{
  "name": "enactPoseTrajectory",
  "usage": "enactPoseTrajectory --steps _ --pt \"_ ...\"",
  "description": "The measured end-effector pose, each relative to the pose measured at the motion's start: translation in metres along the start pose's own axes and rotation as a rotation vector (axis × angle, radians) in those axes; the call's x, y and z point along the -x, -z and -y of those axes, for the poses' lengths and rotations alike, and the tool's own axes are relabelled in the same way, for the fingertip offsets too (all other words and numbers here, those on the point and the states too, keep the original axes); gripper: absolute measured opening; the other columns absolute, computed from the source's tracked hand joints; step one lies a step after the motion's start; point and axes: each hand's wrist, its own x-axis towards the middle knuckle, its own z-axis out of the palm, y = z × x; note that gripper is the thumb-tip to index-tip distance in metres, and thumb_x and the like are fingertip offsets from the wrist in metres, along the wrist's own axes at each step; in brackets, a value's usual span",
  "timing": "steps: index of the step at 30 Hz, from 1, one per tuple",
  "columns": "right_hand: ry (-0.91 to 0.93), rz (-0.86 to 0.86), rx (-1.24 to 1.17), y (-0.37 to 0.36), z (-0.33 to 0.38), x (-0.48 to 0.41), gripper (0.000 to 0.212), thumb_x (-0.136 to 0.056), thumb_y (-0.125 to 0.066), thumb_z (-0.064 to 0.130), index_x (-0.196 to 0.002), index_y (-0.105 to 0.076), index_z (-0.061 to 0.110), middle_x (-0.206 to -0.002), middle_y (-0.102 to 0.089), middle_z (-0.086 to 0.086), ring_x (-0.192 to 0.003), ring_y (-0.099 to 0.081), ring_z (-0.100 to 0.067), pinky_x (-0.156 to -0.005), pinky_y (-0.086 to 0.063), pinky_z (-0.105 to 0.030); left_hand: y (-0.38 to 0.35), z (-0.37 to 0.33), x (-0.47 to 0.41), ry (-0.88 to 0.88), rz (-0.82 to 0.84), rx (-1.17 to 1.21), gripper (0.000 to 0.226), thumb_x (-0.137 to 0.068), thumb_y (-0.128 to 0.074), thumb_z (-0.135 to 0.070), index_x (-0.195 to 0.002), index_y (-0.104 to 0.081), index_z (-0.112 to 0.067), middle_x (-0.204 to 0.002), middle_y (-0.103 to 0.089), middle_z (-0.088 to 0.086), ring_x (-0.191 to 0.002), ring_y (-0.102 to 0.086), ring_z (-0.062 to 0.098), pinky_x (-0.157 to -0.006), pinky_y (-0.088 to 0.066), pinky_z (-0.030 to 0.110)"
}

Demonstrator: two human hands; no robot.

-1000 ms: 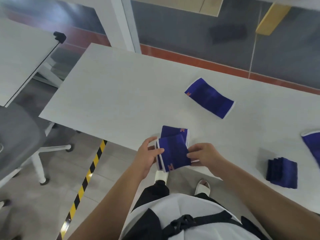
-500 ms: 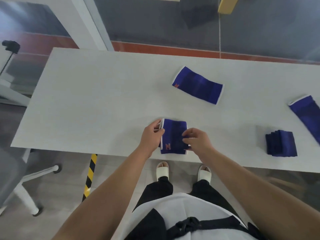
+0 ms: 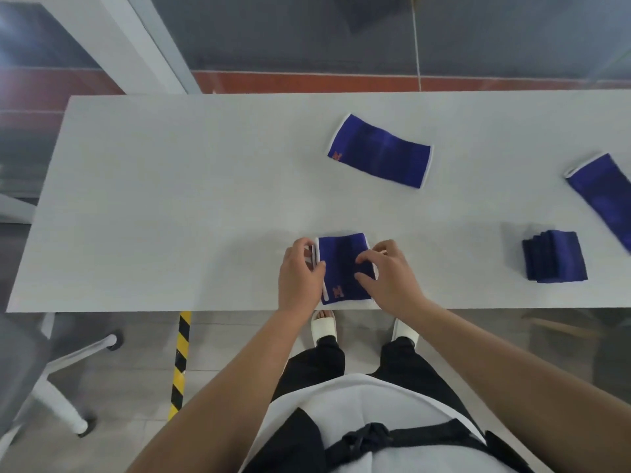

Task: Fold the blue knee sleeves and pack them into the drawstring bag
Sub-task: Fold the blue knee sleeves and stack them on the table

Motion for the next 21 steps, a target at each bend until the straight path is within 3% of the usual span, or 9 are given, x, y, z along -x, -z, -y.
enactPoseTrajectory --steps 3,5,7,9,13,17,21 --pt "0.196 -0.012 0.27 0.0 -0.003 -0.002 0.053 -0.1 -0.052 0.032 -0.15 -0.038 0.022 -0.163 -0.023 -0.006 -0.15 -0.019 -0.027 -0.119 -0.023 -0.043 0.0 0.0 0.002 -0.124 -0.044 -0.144 0.043 -0.097 -0.058 -0.02 -0.138 -0.043 -0.018 -0.14 -0.049 0.004 -0.123 -0.052 0.021 -0.093 -0.051 0.033" --pt "0.274 0.019 0.463 -0.002 -0.006 -0.008 0.061 -0.103 -0.033 0.043 -0.158 -0.016 0.024 -0.169 -0.006 -0.001 -0.155 0.002 -0.022 -0.124 -0.005 -0.049 -0.005 0.001 0.005 -0.305 -0.056 -0.355 0.052 -0.1 -0.051 -0.023 -0.149 -0.034 -0.014 -0.157 -0.035 0.008 -0.144 -0.031 0.027 -0.116 -0.034 0.04" --pt "0.288 0.073 0.603 -0.007 -0.016 -0.014 0.065 -0.102 -0.015 0.052 -0.16 -0.002 0.025 -0.169 -0.001 0.002 -0.155 0.008 -0.02 -0.123 0.003 -0.054 -0.013 0.008 0.009 -0.352 0.084 -0.561 0.062 -0.104 -0.037 -0.035 -0.158 -0.013 -0.016 -0.167 -0.008 0.006 -0.154 -0.005 0.028 -0.124 -0.011 0.045" --pt "0.283 0.112 0.649 -0.013 -0.028 -0.018 0.069 -0.1 -0.009 0.057 -0.16 0.003 0.025 -0.169 0.0 0.003 -0.155 0.009 -0.02 -0.122 0.005 -0.057 -0.021 0.024 0.009 -0.327 0.208 -0.704 0.068 -0.104 -0.022 -0.048 -0.158 0.007 -0.02 -0.167 0.011 0.002 -0.153 0.01 0.028 -0.124 -0.001 0.049" --pt "0.285 0.124 0.656 -0.019 -0.038 -0.024 0.072 -0.099 -0.009 0.061 -0.159 0.007 0.025 -0.169 0.002 0.004 -0.155 0.009 -0.023 -0.121 0.004 -0.059 -0.023 0.039 0.004 -0.347 0.228 -0.712 0.07 -0.1 -0.011 -0.056 -0.152 0.023 -0.024 -0.167 0.013 0.002 -0.153 0.013 0.026 -0.124 0.005 0.05" --pt "0.264 0.11 0.634 -0.022 -0.038 -0.026 0.071 -0.099 -0.012 0.061 -0.159 0.007 0.026 -0.169 0.003 0.004 -0.154 0.009 -0.024 -0.121 0.004 -0.059 -0.024 0.038 0.0 -0.354 0.246 -0.698 0.07 -0.099 -0.01 -0.056 -0.153 0.022 -0.025 -0.167 0.014 0.0 -0.153 0.014 0.025 -0.123 0.007 0.049" --pt "0.172 0.138 0.579 -0.023 -0.029 -0.027 0.07 -0.099 -0.01 0.061 -0.155 0.018 0.031 -0.166 0.018 0.01 -0.153 0.018 -0.023 -0.121 0.011 -0.056 -0.016 0.03 -0.015 -0.347 0.314 -0.762 0.07 -0.102 -0.014 -0.055 -0.155 0.019 -0.025 -0.164 0.023 -0.005 -0.151 0.021 0.024 -0.122 0.011 0.049"
